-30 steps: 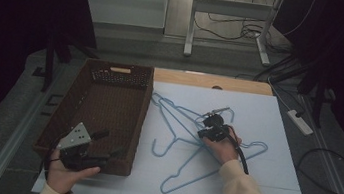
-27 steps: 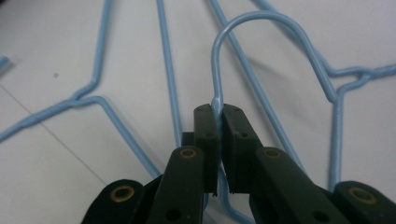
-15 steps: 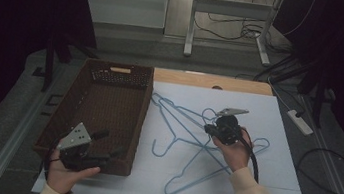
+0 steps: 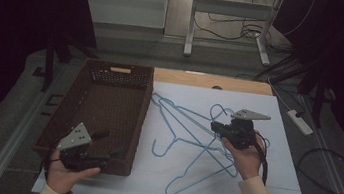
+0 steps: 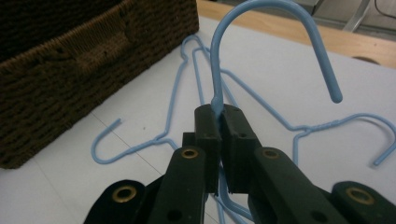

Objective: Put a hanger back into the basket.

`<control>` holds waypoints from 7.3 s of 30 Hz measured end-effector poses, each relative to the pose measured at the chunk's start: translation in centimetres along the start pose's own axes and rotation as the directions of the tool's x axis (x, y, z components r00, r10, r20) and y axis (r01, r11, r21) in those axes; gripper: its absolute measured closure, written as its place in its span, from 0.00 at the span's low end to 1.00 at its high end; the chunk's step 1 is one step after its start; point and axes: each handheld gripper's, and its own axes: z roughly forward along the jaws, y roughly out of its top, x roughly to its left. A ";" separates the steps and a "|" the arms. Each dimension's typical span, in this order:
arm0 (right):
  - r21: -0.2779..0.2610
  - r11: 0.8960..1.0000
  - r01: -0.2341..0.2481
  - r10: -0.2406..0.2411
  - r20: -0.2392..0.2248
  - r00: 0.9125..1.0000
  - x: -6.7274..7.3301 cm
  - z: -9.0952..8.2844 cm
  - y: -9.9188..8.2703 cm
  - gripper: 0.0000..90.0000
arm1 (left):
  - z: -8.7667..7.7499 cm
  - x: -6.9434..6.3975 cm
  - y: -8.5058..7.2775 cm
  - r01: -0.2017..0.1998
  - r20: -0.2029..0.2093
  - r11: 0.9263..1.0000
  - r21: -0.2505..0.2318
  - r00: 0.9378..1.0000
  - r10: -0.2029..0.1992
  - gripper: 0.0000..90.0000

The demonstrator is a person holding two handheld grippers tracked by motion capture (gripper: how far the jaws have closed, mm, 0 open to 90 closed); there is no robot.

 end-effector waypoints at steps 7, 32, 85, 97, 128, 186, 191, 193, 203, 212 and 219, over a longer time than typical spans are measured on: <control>-0.040 0.999 0.008 -0.008 -0.002 1.000 0.3 -1.4 0.1 0.96 | 0.1 -0.2 0.1 -0.003 0.004 1.000 0.004 1.000 0.003 0.31; -0.082 0.995 0.056 -0.057 -0.009 0.998 1.7 -2.2 0.9 0.96 | 1.6 -1.8 1.4 0.009 0.032 0.998 0.056 0.999 -0.011 0.30; -0.124 0.981 0.150 -0.151 0.000 0.989 5.5 -1.7 1.6 0.96 | 13.6 -9.8 6.0 -0.088 0.268 0.971 0.222 0.963 0.026 0.42; -0.134 0.979 0.153 -0.156 -0.014 0.988 6.0 -1.9 1.7 0.96 | 14.1 -9.7 6.0 -0.078 0.310 0.968 0.240 0.951 0.000 0.92; -0.219 0.969 0.118 -0.127 -0.028 0.991 2.0 -6.8 -3.2 0.38 | 8.8 -5.9 7.5 0.039 0.205 0.995 0.089 0.977 -0.057 0.97; -0.080 0.994 0.070 -0.063 0.084 0.994 -2.6 -5.3 -9.0 0.33 | -3.8 8.4 5.2 0.175 -0.054 0.974 -0.142 0.982 -0.184 0.97; -0.078 0.994 0.071 -0.064 0.084 0.994 -2.6 -5.3 -9.0 0.33 | -3.9 9.3 4.6 0.191 -0.053 0.973 -0.131 0.978 -0.199 0.97; -0.077 0.995 0.071 -0.065 0.084 0.994 -2.6 -5.3 -9.0 0.33 | -3.9 9.6 4.4 0.195 -0.054 0.973 -0.127 0.978 -0.203 0.97; -0.077 0.995 0.069 -0.062 0.091 0.994 -2.7 -5.3 -9.0 0.34 | -4.2 11.6 4.2 0.194 -0.090 0.979 -0.062 0.976 -0.199 0.97; -0.071 0.995 0.072 -0.066 0.086 0.994 -2.6 -5.1 -9.0 0.34 | -3.6 13.3 3.7 0.175 -0.136 0.984 0.021 0.976 -0.170 0.97; -0.069 0.995 0.072 -0.065 0.086 0.994 -2.5 -5.0 -9.0 0.34 | -3.0 13.9 3.4 0.142 -0.131 0.988 0.066 0.983 -0.133 0.97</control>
